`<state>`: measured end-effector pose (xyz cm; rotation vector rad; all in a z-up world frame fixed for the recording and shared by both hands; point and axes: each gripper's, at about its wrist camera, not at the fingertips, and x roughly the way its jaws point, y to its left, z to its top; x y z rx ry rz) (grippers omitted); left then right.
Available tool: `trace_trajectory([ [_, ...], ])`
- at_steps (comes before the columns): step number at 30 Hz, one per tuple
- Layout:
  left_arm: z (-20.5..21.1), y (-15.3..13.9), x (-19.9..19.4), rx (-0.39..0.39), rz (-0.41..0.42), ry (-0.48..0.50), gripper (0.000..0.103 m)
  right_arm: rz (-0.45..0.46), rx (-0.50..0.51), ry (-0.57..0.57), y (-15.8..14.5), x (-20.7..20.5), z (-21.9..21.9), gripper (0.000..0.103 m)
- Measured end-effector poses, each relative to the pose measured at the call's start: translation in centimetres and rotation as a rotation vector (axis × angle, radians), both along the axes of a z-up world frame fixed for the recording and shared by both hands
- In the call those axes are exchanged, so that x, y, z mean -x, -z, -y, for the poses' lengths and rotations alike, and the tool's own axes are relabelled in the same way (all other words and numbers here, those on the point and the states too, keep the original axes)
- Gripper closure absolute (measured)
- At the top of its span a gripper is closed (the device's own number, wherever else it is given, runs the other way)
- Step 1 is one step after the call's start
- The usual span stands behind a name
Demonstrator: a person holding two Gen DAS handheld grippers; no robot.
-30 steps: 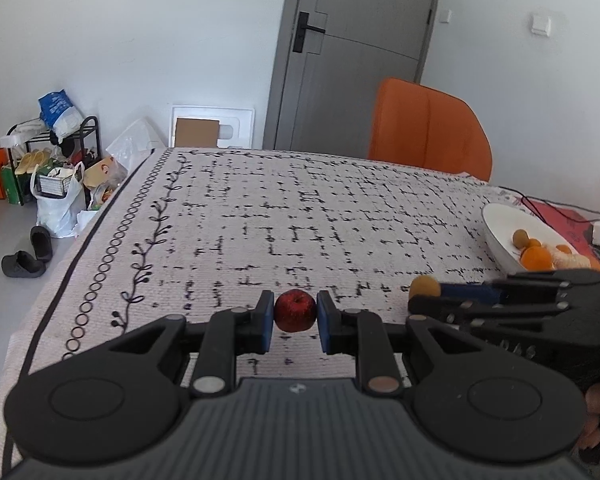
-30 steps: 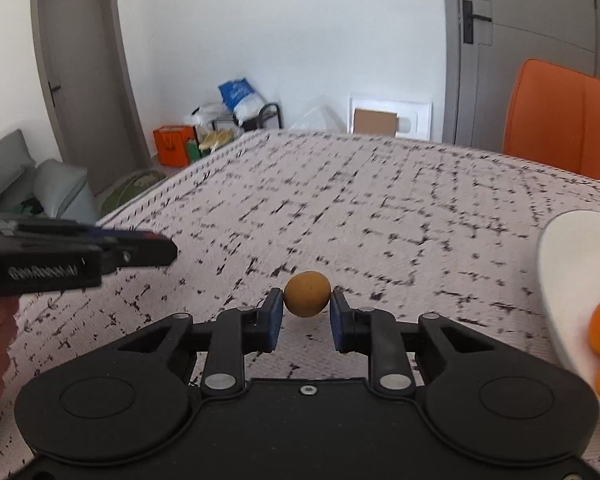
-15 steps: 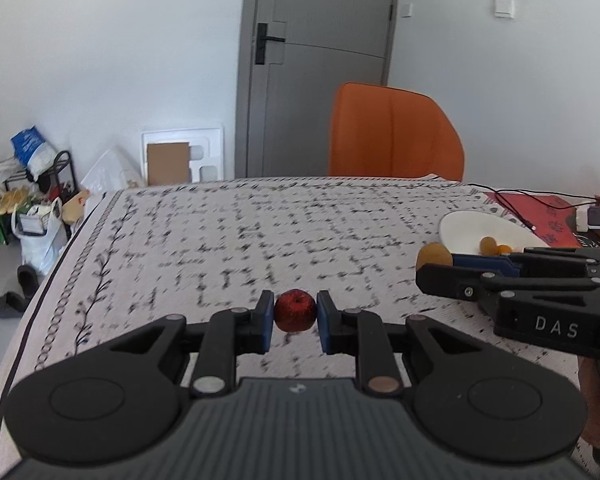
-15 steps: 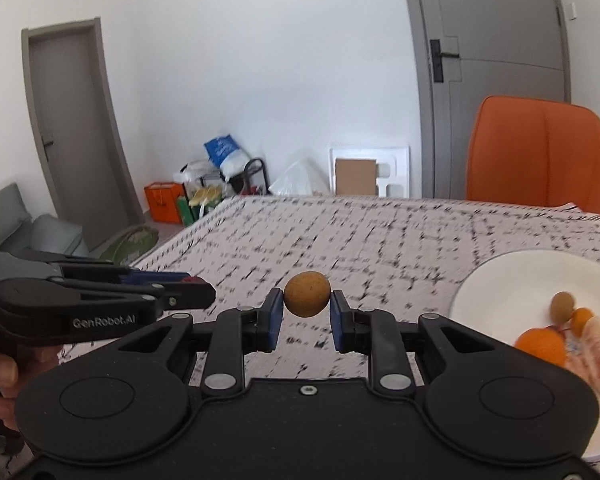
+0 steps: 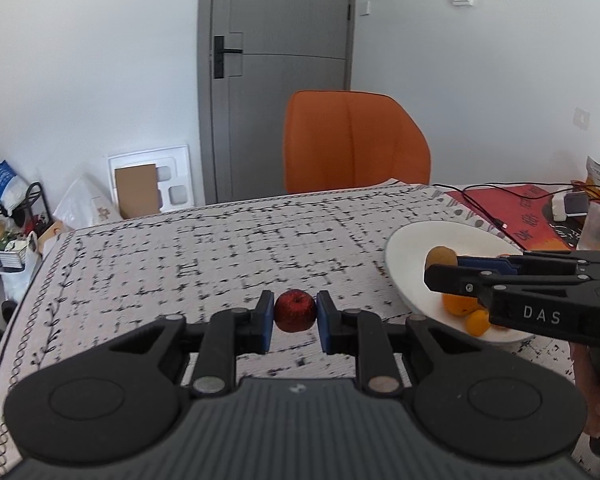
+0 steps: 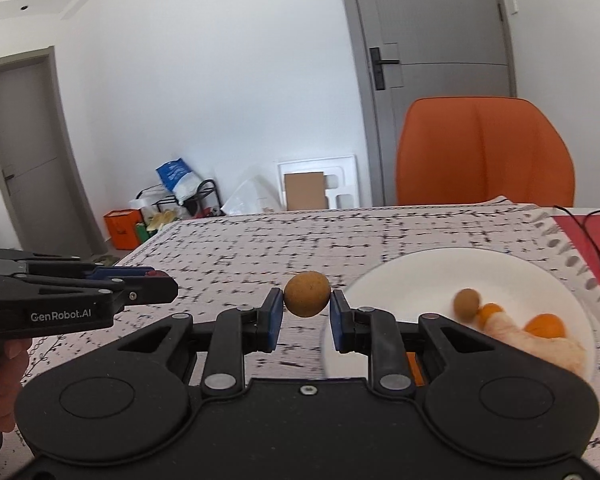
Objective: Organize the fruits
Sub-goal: 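Carry the red fruit and kiwi into the white bowl and open both grippers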
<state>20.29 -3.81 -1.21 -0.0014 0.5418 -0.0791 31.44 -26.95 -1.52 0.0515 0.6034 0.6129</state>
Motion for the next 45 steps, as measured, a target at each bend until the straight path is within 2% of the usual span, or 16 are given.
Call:
trace_trajectory([
  [12,4.4,0.2,-2.6,-0.017,-0.011,0.086,0.082,-0.023,-0.008,0.107,0.8,-1.5,3.5,0.08],
  [16,5.5,0.5,-3.4,-0.024,-0.019,0.11,0.082,-0.014,0.02,0.126,1.1,-1.7,3.7,0.08],
  [26,7.3,1.6,-5.9,-0.025,-0.05,0.154,0.082,-0.047,0.024,0.16,2.0,-2.8,4.4,0.079],
  [28,7.5,1.7,-6.2,-0.027,-0.052,0.162,0.082,-0.052,0.028,0.16,2.2,-3.1,4.4,0.075],
  [32,7.9,1.8,-6.8,-0.028,-0.058,0.169,0.082,-0.07,0.009,0.169,2.3,-3.3,4.9,0.075],
  [40,8.6,1.7,-7.4,-0.027,-0.057,0.178,0.082,-0.063,0.006,0.201,1.9,-3.1,5.7,0.075],
  [45,8.6,1.3,-7.1,-0.04,-0.061,0.147,0.069,-0.074,0.015,0.2,1.8,-3.1,5.9,0.075],
])
